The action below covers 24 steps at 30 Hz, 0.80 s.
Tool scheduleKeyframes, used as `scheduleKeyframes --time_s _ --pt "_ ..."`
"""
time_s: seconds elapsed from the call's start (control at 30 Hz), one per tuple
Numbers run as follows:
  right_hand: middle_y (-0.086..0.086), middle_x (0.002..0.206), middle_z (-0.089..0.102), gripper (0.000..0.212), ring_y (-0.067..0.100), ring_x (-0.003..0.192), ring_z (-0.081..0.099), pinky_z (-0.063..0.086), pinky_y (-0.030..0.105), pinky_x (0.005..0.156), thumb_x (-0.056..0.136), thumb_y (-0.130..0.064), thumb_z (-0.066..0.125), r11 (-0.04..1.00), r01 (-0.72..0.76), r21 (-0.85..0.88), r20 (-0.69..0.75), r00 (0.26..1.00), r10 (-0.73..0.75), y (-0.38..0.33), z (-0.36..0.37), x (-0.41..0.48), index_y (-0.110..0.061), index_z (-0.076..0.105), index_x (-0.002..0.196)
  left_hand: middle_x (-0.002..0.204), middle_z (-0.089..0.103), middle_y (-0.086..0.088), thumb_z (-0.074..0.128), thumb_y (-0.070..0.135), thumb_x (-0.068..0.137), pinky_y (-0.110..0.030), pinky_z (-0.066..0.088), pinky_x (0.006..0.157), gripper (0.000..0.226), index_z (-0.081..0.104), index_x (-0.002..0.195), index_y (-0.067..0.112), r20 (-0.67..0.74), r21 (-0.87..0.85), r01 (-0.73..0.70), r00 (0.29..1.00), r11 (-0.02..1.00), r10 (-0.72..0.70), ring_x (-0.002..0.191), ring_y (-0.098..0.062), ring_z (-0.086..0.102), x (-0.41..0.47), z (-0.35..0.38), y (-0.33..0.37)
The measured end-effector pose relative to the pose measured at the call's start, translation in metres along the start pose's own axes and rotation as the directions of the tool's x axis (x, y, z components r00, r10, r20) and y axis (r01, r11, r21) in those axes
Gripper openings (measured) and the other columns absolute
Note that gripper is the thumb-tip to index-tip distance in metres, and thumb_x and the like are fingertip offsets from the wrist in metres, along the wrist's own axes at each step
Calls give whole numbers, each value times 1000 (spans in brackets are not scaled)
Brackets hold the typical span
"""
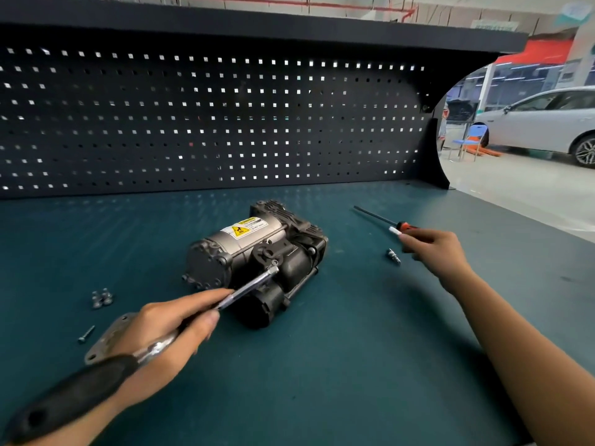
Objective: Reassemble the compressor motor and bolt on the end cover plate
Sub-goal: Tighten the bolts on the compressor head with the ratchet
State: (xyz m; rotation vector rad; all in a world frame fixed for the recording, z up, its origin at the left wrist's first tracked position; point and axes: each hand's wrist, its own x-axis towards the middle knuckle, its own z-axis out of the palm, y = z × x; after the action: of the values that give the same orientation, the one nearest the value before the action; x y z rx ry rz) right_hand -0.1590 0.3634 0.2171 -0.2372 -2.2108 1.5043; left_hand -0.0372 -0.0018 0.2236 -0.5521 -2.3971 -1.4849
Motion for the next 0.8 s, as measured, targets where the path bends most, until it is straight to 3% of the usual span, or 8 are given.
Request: scheduleKeyframes --time_s 0.03,0.1,0.17,0.23,0.37,0.53,0.7,0.8 --pt "4 75 68 17 11 65 64 50 20 62 85 -11 66 988 3 154 99 995 -18 -15 6 -13 0 68 98 57 59 7 64 25 87 -19 41 50 29 67 92 53 -16 -5 -1 1000 1000 1 48 -3 51 -1 1 -2" --pt "3 70 71 7 9 60 67 53 16 58 83 -1 64 927 -30 373 317 944 -96 -44 24 -42 -3 66 88 55 54 -2 60 5 89 -18 37 45 29 74 95 29 -76 -131 29 996 991 -39 45 -9 46 3 -2 -11" --pt "5 69 72 14 12 61 68 53 17 58 78 2 65 882 -86 463 488 856 -173 -68 46 -71 -11 68 75 52 51 -4 50 -6 89 -17 34 41 44 77 85 28 -98 -259 56 992 964 -84 44 -10 42 4 -2 -12" --pt "6 67 71 19 13 60 68 53 18 58 76 3 65 857 -136 498 572 794 -207 -86 63 -91 -14 68 68 51 49 -3 47 -5 89 -16 32 40 50 76 83 36 -84 -298 72 991 952 -102 42 -10 41 6 -3 -6" --pt "6 67 70 16 12 60 68 53 17 55 84 5 57 750 -271 603 585 790 -184 -114 78 -100 -7 60 75 50 48 -3 47 -5 89 -15 31 38 46 77 82 29 -102 -342 76 988 937 -117 40 -10 40 6 -6 -2" --pt "8 75 71 17 16 72 71 55 17 61 85 7 56 733 -262 628 580 785 -217 -128 89 -103 -6 57 74 49 48 -2 47 -3 89 -17 31 39 48 76 85 35 -103 -365 68 988 929 -112 41 -10 40 7 -8 0" --pt "8 68 71 18 15 62 71 50 13 50 86 8 53 635 -369 678 565 814 -131 -116 98 -116 -6 55 75 49 45 1 47 -4 90 -17 30 40 43 77 85 25 -80 -365 106 986 925 -145 41 -11 38 6 -6 2" --pt "8 67 71 18 16 57 69 50 14 48 87 3 54 620 -355 700 535 836 -126 -113 98 -120 -8 60 74 49 45 1 46 -5 91 -17 30 39 37 73 91 21 -51 -349 140 984 926 -168 41 -12 38 4 -4 2"
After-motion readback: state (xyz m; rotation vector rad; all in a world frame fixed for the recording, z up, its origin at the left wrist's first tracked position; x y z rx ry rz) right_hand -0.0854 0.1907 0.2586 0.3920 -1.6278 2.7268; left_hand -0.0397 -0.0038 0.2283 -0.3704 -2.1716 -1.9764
